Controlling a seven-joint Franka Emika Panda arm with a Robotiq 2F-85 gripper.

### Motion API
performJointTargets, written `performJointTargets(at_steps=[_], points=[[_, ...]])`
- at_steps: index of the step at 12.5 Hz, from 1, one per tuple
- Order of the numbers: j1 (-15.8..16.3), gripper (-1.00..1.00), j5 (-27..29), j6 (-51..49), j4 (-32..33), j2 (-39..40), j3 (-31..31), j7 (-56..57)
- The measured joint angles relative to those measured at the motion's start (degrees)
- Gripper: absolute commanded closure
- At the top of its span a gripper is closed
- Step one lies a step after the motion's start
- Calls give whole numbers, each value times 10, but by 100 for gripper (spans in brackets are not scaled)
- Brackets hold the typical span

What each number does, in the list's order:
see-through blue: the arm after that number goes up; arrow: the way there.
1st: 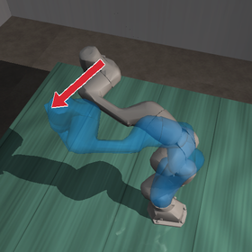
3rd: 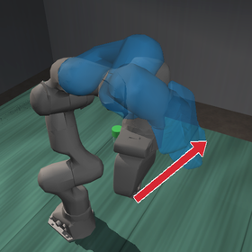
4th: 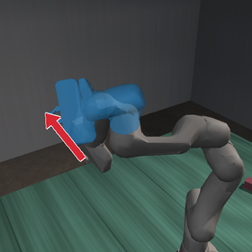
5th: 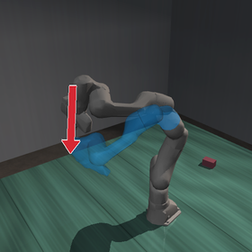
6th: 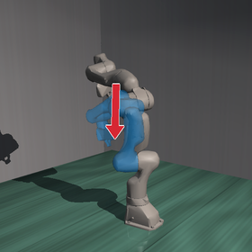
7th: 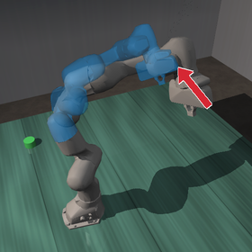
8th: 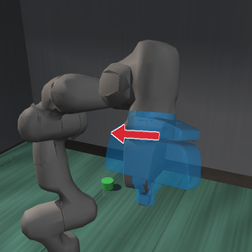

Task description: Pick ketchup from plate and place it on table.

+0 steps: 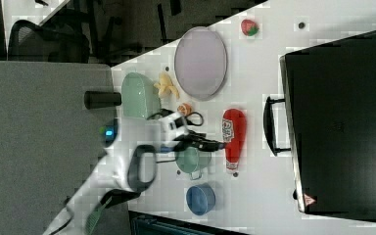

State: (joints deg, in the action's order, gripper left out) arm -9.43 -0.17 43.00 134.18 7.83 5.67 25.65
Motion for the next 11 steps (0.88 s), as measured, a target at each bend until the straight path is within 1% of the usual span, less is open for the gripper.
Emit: performJointTargets(at_steps=[2, 5, 7, 9, 11], points=[[1, -100, -2, -67, -57, -63, -1, -65], [1, -100, -3, -180, -181, -152, -2, -163], [0, -100, -2, -264, -251, -190, -1, -211], [-1, -100, -3, -343, -290, -211, 0, -228], [2, -100, -4, -392, -304, -210, -4, -237]])
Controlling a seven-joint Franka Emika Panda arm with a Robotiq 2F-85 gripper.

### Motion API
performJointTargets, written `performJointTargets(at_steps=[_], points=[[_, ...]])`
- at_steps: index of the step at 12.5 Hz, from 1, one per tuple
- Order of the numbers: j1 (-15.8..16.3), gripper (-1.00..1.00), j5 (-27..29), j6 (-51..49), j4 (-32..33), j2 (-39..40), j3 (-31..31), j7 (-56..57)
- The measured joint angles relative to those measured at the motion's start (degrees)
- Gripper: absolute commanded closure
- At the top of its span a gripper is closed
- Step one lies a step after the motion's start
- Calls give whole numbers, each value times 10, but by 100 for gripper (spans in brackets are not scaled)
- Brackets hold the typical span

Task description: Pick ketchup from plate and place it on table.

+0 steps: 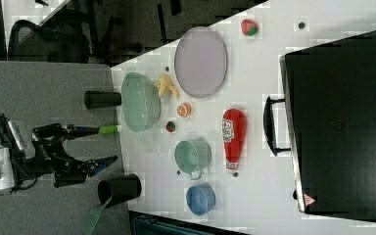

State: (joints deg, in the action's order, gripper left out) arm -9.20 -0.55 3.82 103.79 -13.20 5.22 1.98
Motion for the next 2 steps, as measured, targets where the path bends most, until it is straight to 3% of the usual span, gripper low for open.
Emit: performJointTargets(at_steps=[2], points=[[-1, -100, 3, -4, -2, 20, 1, -12]])
